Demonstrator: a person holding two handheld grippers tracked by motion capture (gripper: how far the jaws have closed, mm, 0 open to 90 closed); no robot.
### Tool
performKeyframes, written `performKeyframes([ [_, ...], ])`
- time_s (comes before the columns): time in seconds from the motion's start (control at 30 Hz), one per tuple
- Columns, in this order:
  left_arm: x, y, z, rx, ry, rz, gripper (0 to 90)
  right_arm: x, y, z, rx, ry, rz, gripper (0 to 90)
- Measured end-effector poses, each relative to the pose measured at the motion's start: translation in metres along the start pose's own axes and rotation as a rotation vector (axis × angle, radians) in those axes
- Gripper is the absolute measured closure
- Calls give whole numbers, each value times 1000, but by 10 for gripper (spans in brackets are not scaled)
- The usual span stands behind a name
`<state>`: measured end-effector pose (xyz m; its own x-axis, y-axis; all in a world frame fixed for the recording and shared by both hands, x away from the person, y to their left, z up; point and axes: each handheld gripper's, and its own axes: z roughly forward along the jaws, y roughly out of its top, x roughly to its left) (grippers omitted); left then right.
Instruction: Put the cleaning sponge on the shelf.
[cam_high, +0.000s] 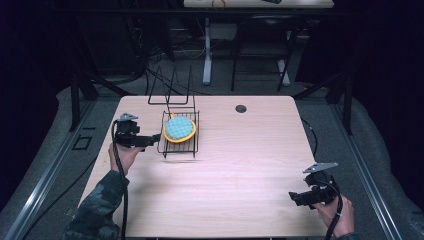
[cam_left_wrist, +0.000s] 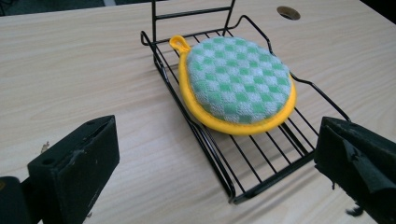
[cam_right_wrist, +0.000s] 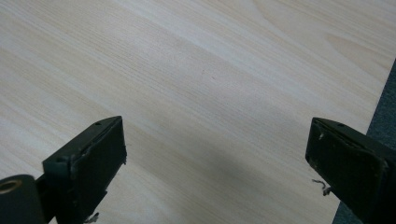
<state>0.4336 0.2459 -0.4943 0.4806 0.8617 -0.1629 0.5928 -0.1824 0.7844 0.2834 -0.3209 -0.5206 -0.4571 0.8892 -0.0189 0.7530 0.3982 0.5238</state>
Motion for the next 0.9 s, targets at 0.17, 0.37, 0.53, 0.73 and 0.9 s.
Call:
performKeyframes([
  [0.17, -6, -5, -9, 0, 5, 12, 0, 0, 0, -1, 2, -1, 0, 45],
  [0.37, -13, -14, -20, 2, -13, 21, 0, 1, 0, 0, -8, -3, -5, 44],
  [0.53, -21, -22, -33, -3, -13, 38, 0, 1, 1, -1, -5, -2, -2, 44],
  [0.73, -26, -32, -45, 3, -18, 48, 0, 1, 0, -1, -4, -5, -7, 44],
  [0.9, -28, -41, -53, 13, -14, 42, 0, 2, 0, -1, -6, -8, -6, 44],
])
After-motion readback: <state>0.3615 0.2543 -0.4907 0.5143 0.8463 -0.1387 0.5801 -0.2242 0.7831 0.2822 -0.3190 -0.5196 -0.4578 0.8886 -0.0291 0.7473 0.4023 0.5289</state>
